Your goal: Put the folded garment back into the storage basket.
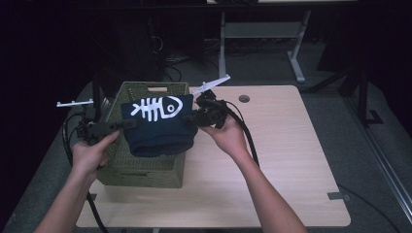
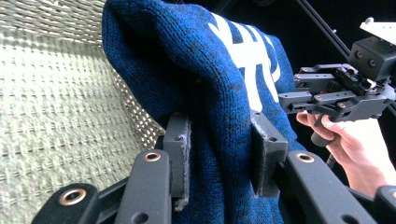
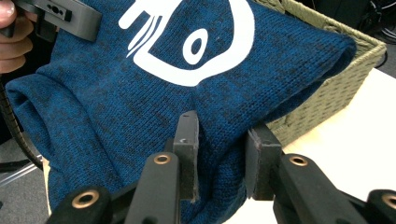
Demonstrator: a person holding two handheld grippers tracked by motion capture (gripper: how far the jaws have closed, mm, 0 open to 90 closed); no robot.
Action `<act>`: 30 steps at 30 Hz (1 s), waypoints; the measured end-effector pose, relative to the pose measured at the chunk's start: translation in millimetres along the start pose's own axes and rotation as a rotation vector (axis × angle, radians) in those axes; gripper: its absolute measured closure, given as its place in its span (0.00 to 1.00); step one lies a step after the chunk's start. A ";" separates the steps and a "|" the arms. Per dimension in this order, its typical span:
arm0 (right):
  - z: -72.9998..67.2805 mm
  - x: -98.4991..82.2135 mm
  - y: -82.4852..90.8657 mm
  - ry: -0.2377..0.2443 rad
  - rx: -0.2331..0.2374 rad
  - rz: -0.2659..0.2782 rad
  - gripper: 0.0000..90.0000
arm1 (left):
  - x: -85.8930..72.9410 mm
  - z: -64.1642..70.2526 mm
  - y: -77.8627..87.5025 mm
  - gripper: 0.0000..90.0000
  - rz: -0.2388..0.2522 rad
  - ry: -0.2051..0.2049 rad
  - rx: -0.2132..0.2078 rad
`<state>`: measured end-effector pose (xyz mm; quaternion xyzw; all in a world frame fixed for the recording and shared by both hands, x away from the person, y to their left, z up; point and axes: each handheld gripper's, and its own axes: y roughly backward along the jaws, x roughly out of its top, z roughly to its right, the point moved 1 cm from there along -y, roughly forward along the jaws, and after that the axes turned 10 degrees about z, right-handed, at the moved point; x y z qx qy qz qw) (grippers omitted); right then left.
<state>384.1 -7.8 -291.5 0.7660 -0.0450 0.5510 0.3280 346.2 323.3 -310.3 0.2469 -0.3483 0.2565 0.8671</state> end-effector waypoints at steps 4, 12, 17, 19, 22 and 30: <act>-0.7 1.6 -7.9 0.005 0.008 0.000 0.77 | 1.6 -4.4 3.4 0.72 0.004 0.008 0.015; -5.2 2.1 -19.4 -0.001 0.025 0.007 0.77 | 2.9 -16.9 12.2 0.72 0.010 0.033 0.030; -10.1 2.5 -27.8 0.002 0.031 0.009 0.77 | 2.9 -23.7 16.5 0.72 0.014 0.039 0.049; -11.9 2.4 -30.0 -0.001 0.034 0.014 0.77 | 2.8 -26.9 18.3 0.72 0.022 0.048 0.053; -14.1 2.0 -34.0 -0.007 0.037 0.012 0.77 | 3.1 -30.6 20.0 0.72 0.025 0.056 0.062; -16.3 0.6 -47.4 -0.019 0.043 0.012 0.77 | 5.7 -40.4 22.8 0.72 0.033 0.072 0.089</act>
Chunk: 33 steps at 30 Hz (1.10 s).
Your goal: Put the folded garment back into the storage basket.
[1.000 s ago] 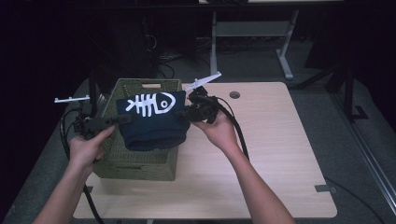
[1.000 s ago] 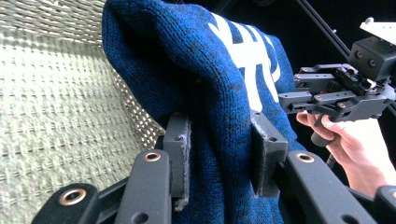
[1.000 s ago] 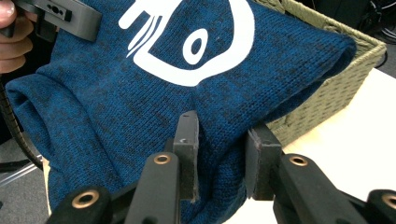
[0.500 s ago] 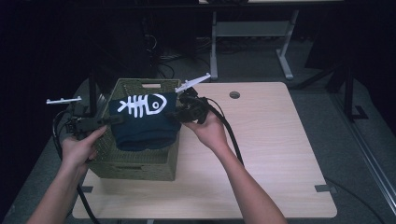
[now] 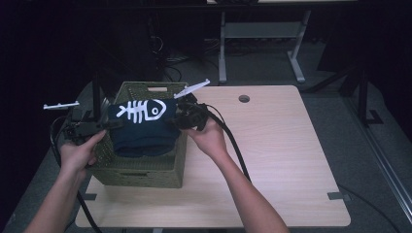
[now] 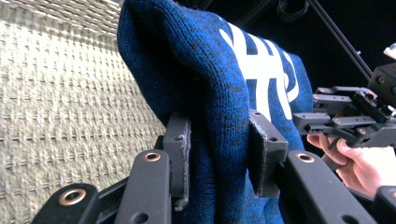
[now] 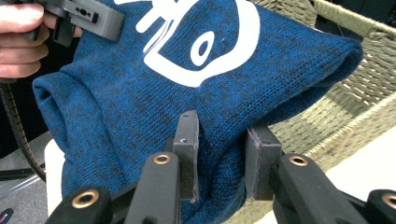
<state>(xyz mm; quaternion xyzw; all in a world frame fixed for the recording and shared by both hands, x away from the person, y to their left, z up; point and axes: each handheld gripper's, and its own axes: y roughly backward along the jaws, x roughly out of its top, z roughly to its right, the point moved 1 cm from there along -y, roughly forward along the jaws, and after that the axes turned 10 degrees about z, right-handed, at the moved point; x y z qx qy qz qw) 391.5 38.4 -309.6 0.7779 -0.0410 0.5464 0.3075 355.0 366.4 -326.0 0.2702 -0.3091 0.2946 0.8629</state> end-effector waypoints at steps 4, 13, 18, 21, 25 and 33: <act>-0.2 -1.6 -9.2 -0.002 0.003 -0.003 0.77 | 0.7 -4.7 1.5 0.71 0.002 -0.001 0.022; 1.6 -5.1 -24.6 -0.014 0.005 -0.011 0.77 | 1.3 -15.8 0.5 0.70 0.001 0.018 0.045; 3.7 -7.7 -32.0 -0.036 0.007 -0.018 0.77 | 1.6 -22.6 -1.1 0.70 -0.004 0.030 0.062; 4.4 -9.7 -36.2 -0.036 0.008 -0.020 0.77 | 0.7 -26.5 -2.4 0.69 -0.003 0.035 0.066; 6.0 -13.6 -40.5 -0.043 0.010 -0.021 0.77 | -0.9 -31.0 -3.4 0.69 -0.008 0.041 0.074; 5.9 -17.4 -48.6 -0.044 0.011 -0.033 0.77 | -1.5 -36.0 -3.9 0.69 -0.026 0.034 0.103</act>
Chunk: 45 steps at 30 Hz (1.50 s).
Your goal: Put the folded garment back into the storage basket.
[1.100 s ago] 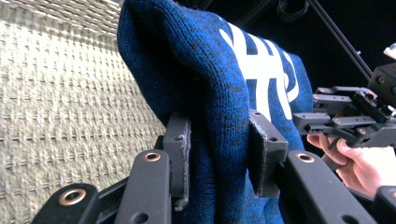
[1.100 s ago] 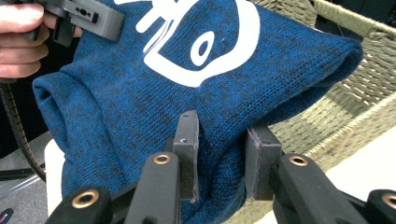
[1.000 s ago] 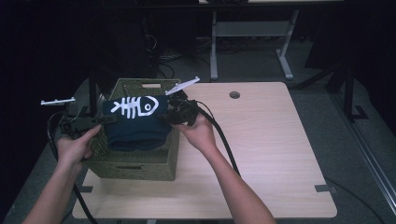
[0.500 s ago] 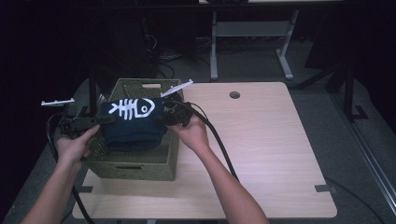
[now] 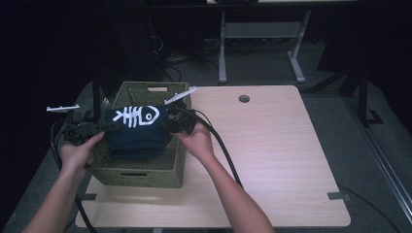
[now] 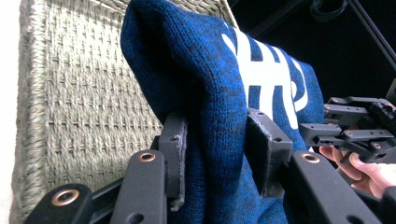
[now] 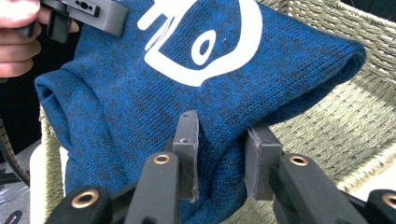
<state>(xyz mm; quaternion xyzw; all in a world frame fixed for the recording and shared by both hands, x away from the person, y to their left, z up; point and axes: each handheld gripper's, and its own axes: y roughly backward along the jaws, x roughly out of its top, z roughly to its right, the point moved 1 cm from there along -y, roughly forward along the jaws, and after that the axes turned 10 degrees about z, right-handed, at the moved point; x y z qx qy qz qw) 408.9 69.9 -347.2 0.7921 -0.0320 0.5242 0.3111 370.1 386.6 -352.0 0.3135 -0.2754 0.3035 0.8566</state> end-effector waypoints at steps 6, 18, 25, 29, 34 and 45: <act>0.8 -3.0 -5.9 -0.004 -0.003 -0.018 0.77 | -0.5 -3.3 -3.7 0.68 -0.011 0.003 0.023; 5.4 -12.3 -13.2 -0.004 -0.011 -0.053 0.77 | -3.6 -8.5 -11.1 0.68 -0.035 0.005 0.038; 3.3 -13.0 -15.2 0.012 -0.018 -0.062 0.77 | -4.0 -10.5 -12.8 0.66 -0.046 0.004 0.051; 0.5 -13.8 -16.6 0.025 -0.030 -0.078 0.76 | -4.4 -10.5 -14.2 0.65 -0.055 -0.007 0.064; -1.4 -13.7 -16.9 0.039 -0.035 -0.086 0.76 | -2.3 -10.4 -12.8 0.65 -0.050 -0.012 0.064; -5.9 -10.5 -14.8 0.076 -0.070 -0.102 0.62 | 1.6 -8.9 -9.6 0.60 -0.014 -0.077 0.141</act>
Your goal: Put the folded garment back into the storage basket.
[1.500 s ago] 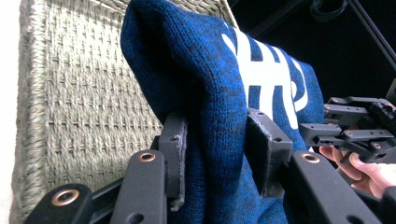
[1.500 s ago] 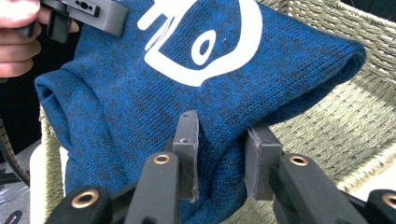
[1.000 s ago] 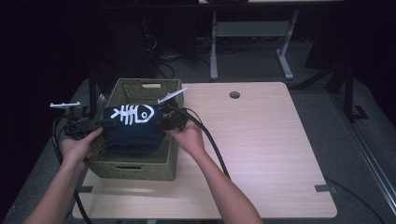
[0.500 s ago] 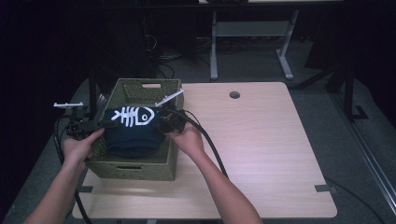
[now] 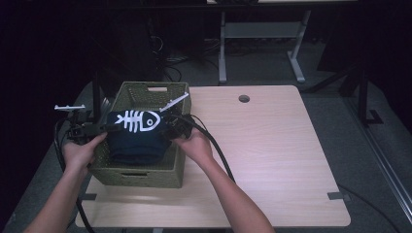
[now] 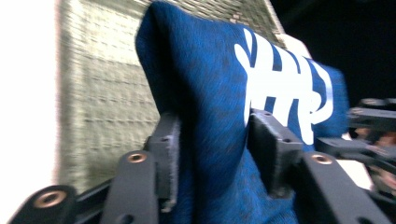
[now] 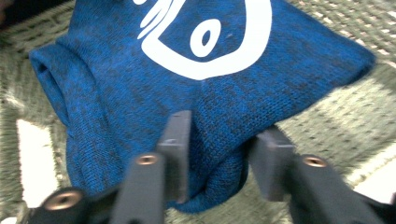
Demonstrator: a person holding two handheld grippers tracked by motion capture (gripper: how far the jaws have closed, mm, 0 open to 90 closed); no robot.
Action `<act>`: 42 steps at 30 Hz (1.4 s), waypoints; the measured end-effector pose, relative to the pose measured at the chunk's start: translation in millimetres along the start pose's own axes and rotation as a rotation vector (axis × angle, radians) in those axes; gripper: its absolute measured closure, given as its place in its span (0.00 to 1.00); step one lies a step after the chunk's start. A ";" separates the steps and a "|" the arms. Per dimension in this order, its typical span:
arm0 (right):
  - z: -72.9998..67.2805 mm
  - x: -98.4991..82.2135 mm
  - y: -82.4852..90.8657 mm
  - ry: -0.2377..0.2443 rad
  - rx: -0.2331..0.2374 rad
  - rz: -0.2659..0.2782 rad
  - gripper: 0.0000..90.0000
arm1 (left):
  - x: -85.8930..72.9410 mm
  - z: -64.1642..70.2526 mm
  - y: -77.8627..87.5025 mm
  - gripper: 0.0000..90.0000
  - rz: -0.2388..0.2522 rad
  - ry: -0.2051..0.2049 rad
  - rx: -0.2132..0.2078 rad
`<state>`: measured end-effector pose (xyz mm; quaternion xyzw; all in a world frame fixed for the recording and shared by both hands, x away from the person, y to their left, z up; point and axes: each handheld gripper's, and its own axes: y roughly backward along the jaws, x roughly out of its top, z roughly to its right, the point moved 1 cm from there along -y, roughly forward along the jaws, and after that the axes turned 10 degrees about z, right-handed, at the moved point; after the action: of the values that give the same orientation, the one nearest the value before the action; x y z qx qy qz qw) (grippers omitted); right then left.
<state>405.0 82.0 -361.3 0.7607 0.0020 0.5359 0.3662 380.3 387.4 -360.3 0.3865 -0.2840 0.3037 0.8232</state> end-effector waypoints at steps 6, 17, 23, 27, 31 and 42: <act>0.3 2.8 6.2 0.018 -0.044 0.013 0.59 | 1.3 -5.2 4.1 0.59 0.015 0.015 -0.006; 9.0 9.3 33.5 0.009 -0.050 0.062 0.59 | 6.8 9.1 11.1 0.60 0.062 0.009 -0.093; 15.6 7.2 50.9 -0.009 -0.042 0.086 0.59 | 4.9 21.3 3.9 0.60 0.045 -0.008 -0.112; 21.2 4.3 64.0 -0.022 -0.039 0.100 0.58 | 4.5 32.0 -0.2 0.60 0.043 -0.022 -0.130; 27.1 0.1 74.6 -0.032 -0.042 0.117 0.57 | 1.7 43.0 -4.0 0.59 0.039 -0.036 -0.152; 38.5 -14.7 100.0 -0.055 -0.057 0.146 0.52 | -4.0 65.0 -9.2 0.57 0.045 -0.057 -0.193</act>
<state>391.2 -18.4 -323.5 0.7625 -0.0789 0.5398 0.3478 369.1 329.0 -332.2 0.3074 -0.3437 0.2820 0.8413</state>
